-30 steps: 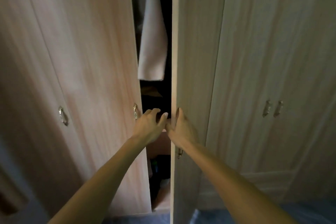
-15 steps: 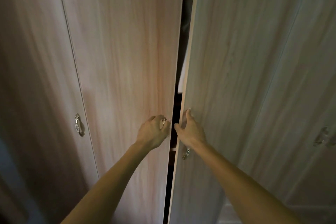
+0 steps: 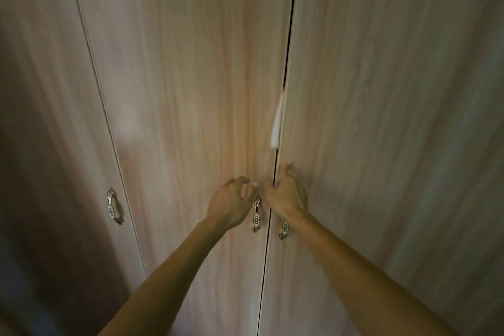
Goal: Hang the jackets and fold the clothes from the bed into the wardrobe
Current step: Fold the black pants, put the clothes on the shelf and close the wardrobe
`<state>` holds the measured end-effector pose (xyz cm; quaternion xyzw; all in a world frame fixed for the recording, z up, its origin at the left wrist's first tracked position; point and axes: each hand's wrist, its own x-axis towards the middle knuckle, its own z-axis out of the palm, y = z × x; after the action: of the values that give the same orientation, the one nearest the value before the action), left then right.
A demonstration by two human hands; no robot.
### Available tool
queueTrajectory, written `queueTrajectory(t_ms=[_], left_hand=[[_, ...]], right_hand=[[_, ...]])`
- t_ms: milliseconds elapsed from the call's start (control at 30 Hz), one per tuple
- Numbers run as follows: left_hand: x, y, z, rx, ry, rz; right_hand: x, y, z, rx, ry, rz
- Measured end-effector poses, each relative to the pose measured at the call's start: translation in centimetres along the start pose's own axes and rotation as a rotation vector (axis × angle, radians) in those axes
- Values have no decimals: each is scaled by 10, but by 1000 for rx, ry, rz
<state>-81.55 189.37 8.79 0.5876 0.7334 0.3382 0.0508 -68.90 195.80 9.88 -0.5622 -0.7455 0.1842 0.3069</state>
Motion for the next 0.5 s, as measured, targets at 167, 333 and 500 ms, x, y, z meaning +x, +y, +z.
queueTrajectory(t_ms=[167, 333, 500], left_hand=[[8, 6, 5, 20, 2, 24], [9, 24, -2, 15, 36, 80], [15, 52, -17, -5, 79, 184]], right_hand=[[3, 0, 1, -5, 26, -13], [-7, 1, -6, 32, 18, 3], [-25, 1, -17, 2, -10, -11]])
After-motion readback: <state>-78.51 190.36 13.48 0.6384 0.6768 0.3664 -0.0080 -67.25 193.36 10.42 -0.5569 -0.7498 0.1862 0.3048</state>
